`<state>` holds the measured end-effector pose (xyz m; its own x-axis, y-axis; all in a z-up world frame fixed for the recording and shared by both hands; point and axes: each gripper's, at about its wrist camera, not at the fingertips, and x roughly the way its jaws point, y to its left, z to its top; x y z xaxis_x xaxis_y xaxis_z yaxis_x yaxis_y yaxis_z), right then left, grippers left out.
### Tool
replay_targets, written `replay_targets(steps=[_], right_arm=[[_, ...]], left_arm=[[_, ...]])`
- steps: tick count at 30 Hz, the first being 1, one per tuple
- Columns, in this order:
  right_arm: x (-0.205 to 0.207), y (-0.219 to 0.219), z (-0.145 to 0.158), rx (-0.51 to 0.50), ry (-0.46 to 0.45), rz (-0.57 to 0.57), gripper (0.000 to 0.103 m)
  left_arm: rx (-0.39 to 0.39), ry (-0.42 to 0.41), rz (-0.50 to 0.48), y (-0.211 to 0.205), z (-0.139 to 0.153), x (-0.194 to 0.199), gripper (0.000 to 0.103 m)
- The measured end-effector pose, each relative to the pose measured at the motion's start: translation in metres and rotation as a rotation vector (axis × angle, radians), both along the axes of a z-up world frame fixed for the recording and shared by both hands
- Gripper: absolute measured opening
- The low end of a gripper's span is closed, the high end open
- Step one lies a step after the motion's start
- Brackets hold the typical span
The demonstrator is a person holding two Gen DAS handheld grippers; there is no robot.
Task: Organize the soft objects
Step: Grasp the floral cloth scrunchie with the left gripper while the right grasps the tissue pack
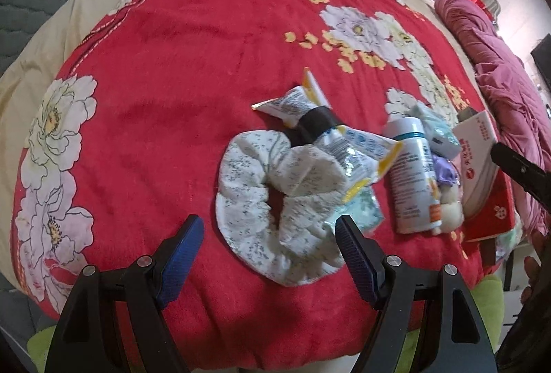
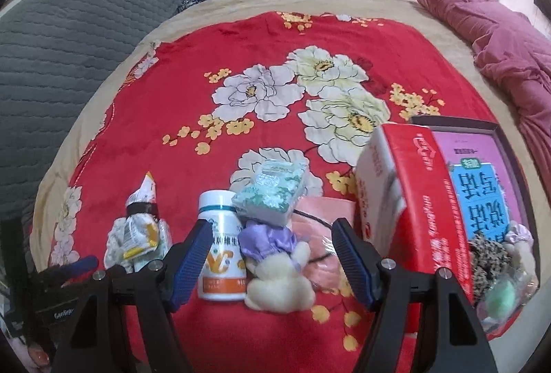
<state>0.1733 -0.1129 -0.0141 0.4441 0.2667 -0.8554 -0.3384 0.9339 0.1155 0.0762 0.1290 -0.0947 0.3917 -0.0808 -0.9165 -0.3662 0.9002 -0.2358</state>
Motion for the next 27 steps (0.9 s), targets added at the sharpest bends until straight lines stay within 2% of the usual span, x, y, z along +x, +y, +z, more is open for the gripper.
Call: replay_targets(steps=[12,23,25,27], right_arm=[[0.038,0.029,-0.045,-0.087,0.047,-0.083,0.071],[0.06,0.038,-0.072,-0.12,0.096,-0.14,0.071],[0.062,0.035,-0.075,-0.091,0.11,-0.153,0.071],[0.062,0.032,-0.076,-0.065,0.119,-0.153,0.063]], left_arm=[[-0.044,-0.004,0.014,0.014,-0.015,0.006,0.08],[-0.075,-0.016,0.023,0.019,-0.025,0.011,0.08],[-0.08,-0.019,0.03,0.02,-0.026,0.012,0.08],[-0.08,-0.02,0.034,0.021,-0.026,0.013,0.077]])
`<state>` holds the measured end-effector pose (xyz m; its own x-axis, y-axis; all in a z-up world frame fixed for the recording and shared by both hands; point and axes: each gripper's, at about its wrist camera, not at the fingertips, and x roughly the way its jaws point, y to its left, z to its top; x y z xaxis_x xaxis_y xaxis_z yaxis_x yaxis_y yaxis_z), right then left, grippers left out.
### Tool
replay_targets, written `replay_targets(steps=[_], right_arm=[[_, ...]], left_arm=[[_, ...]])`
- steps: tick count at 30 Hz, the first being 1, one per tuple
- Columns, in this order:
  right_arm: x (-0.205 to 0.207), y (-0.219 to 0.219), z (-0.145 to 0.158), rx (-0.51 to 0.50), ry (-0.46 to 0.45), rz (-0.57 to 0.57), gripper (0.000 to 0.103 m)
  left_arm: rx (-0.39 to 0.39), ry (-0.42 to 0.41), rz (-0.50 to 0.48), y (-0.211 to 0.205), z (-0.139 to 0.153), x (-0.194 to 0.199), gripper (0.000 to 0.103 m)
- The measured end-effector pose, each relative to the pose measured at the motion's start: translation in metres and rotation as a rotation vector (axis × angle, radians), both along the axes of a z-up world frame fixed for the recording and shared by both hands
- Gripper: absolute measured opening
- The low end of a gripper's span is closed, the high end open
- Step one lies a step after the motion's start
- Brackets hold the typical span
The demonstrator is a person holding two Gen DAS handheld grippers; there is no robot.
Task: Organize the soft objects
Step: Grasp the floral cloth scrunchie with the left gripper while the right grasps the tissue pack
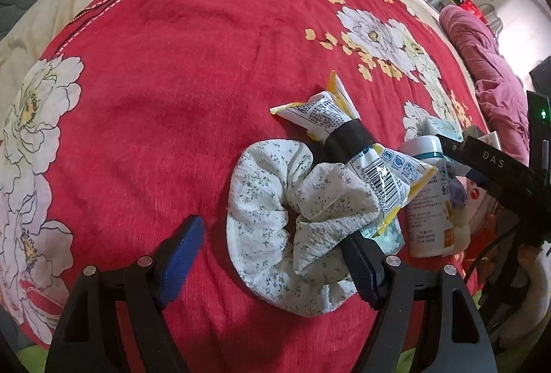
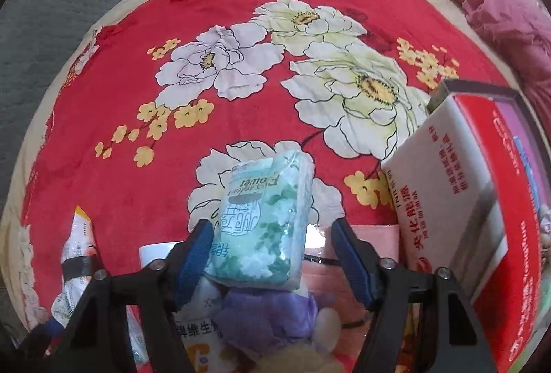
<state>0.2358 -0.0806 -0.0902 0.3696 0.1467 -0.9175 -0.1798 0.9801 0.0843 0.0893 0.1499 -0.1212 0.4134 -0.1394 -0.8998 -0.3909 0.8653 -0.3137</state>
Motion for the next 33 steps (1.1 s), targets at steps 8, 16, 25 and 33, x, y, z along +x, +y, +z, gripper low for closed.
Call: replay_targets(steps=[8,16,25,33], right_arm=[[-0.004,-0.005,0.014,0.072,-0.019,0.02,0.045],[-0.014,-0.014,0.039,0.099,-0.065,0.045,0.045],[-0.026,-0.023,0.062,0.132,-0.105,0.058,0.045],[-0.039,-0.035,0.084,0.175,-0.13,0.066,0.045]], left_arm=[[-0.003,0.007,0.028,0.006,-0.003,0.002,0.043],[-0.04,-0.023,0.037,0.011,0.002,-0.004,0.016],[-0.02,-0.057,0.033,0.004,0.027,-0.01,0.015],[-0.006,-0.117,0.01,-0.008,0.062,-0.02,0.015]])
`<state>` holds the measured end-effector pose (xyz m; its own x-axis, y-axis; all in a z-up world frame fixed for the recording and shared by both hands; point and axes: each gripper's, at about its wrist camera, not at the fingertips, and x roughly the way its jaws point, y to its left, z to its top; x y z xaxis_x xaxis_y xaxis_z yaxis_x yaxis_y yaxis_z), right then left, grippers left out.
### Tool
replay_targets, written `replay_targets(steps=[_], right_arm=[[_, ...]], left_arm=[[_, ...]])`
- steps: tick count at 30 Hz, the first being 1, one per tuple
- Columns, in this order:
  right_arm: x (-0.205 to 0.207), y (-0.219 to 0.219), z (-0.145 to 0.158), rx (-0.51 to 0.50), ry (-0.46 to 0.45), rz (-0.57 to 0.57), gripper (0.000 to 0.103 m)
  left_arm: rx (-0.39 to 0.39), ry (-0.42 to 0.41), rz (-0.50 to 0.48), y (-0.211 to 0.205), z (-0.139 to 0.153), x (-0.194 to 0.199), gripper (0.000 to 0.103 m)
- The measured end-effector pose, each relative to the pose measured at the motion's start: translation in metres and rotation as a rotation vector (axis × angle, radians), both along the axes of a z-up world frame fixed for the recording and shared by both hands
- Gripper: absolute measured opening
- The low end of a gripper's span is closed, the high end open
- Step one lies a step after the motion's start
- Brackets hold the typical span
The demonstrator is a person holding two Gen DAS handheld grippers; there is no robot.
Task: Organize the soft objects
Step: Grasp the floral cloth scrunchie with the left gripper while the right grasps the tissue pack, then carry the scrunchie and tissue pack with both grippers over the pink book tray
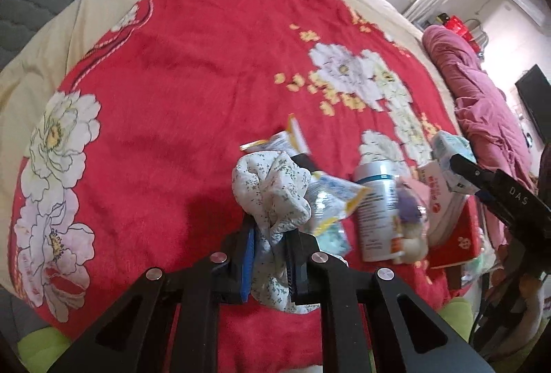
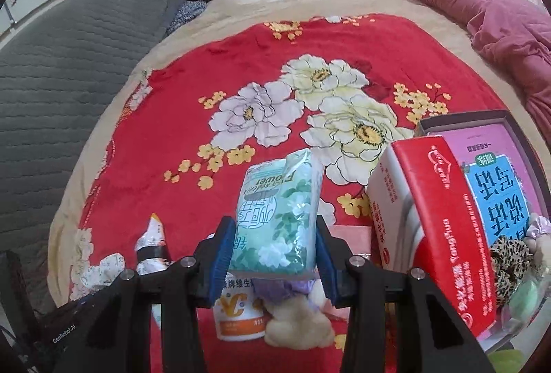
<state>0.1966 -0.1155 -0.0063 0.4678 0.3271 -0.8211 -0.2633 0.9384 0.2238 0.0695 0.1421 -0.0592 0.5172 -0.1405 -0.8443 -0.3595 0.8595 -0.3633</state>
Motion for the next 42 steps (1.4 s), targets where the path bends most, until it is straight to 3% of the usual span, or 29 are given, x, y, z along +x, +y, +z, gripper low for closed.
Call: replay_targets(steps=[15,19,21,25,29,34,42], right_arm=[[-0.029,-0.06,0.057,0.083,-0.095,-0.055,0.04],[-0.013,-0.072,0.039,0.024,-0.066,-0.073,0.03],[-0.01,-0.076,0.026,0.029,-0.034,-0.067,0.03],[-0.025,-0.069,0.013,0.039,-0.013,0.04,0.03],[-0.05,-0.06,-0.009,-0.079,0.039,0.077,0.052],[-0.073,-0.058,-0.027,-0.076,0.077,0.073,0.059],[-0.087,-0.04,-0.047,-0.184,0.062,0.1,0.067]], left_arm=[[0.052,-0.125,-0.116,-0.065,0.07,0.007,0.015],[0.043,-0.114,-0.123,-0.074,0.068,0.017,0.015],[0.043,-0.112,-0.136,-0.078,0.067,0.018,0.015],[0.044,-0.112,-0.151,-0.082,0.067,0.019,0.015],[0.045,-0.108,-0.172,-0.087,0.065,0.019,0.015],[0.036,-0.099,-0.197,-0.093,0.059,0.018,0.015],[0.025,-0.093,-0.197,-0.092,0.054,0.015,0.015]])
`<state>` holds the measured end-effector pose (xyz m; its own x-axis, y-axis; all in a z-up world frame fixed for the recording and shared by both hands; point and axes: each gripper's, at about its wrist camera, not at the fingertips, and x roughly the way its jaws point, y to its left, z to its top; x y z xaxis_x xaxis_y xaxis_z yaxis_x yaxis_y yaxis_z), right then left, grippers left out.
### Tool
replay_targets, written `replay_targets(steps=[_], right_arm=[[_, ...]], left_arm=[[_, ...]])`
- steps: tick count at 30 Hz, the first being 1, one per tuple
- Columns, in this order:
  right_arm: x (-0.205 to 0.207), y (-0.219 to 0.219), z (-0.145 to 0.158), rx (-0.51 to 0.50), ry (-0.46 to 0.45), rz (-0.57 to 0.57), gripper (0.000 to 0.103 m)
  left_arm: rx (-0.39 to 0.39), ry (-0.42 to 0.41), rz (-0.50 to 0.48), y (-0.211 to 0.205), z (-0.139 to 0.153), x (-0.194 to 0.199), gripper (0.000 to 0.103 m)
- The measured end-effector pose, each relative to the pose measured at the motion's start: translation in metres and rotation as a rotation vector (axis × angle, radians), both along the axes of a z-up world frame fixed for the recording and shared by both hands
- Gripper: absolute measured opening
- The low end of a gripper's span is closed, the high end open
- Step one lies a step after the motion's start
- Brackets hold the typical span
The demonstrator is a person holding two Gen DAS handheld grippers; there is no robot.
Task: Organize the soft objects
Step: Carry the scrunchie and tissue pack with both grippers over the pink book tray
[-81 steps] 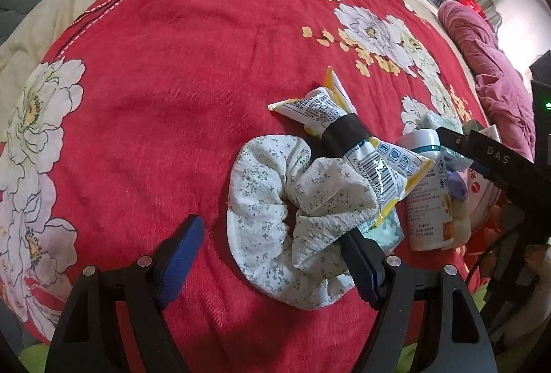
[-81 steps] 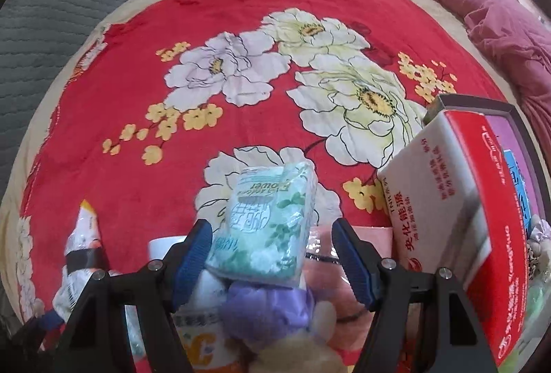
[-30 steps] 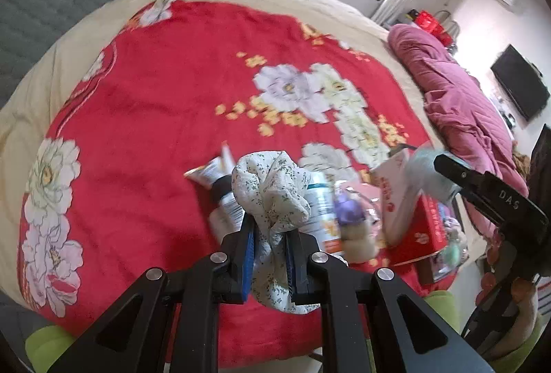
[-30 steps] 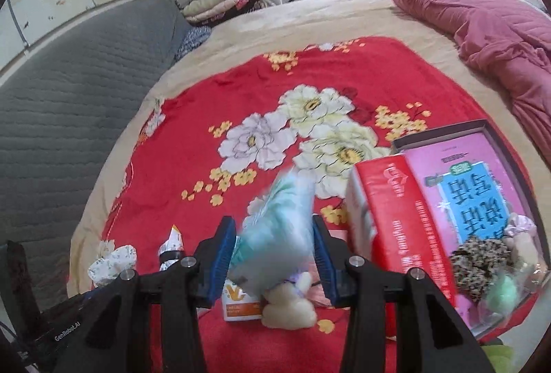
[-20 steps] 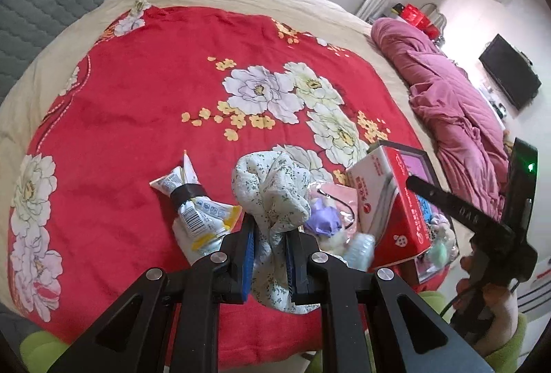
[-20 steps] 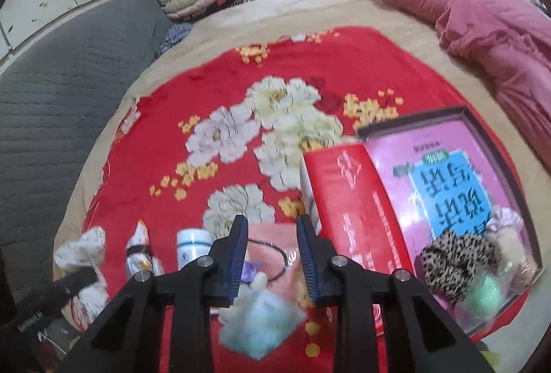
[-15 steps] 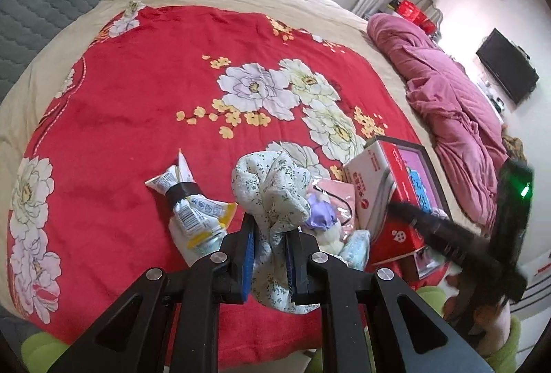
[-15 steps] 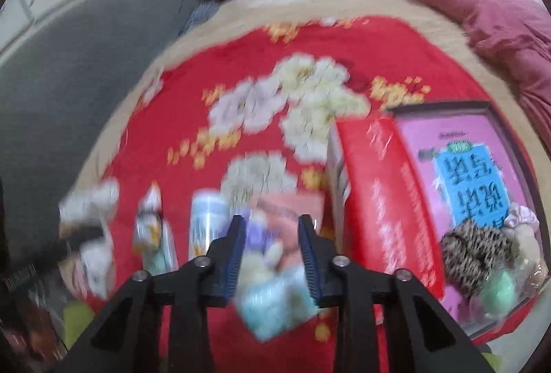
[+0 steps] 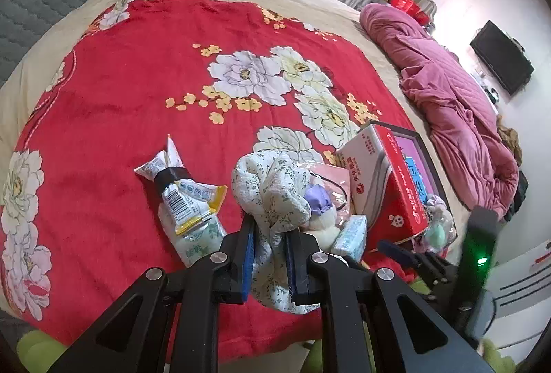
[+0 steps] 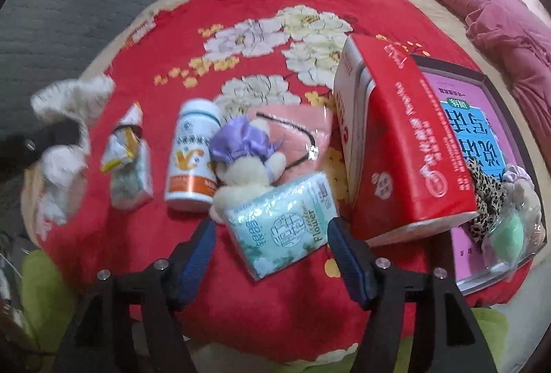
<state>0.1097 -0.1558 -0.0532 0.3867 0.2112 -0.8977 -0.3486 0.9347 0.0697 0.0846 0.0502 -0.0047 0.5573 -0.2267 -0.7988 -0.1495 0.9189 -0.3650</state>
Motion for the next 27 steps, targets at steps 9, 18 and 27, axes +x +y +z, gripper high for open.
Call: replay_targets(steps=[9,18,27], right_arm=[[0.008,0.007,-0.033,-0.046,-0.017,-0.029,0.065],[0.001,-0.008,-0.01,0.068,-0.029,-0.012,0.038],[-0.004,-0.024,0.056,0.192,-0.133,-0.013,0.037]], left_arm=[[-0.011,0.015,0.001,0.003,-0.006,0.001,0.015],[-0.019,0.008,-0.017,-0.003,-0.005,0.003,0.015],[-0.006,-0.034,-0.067,-0.025,0.017,0.005,0.015]])
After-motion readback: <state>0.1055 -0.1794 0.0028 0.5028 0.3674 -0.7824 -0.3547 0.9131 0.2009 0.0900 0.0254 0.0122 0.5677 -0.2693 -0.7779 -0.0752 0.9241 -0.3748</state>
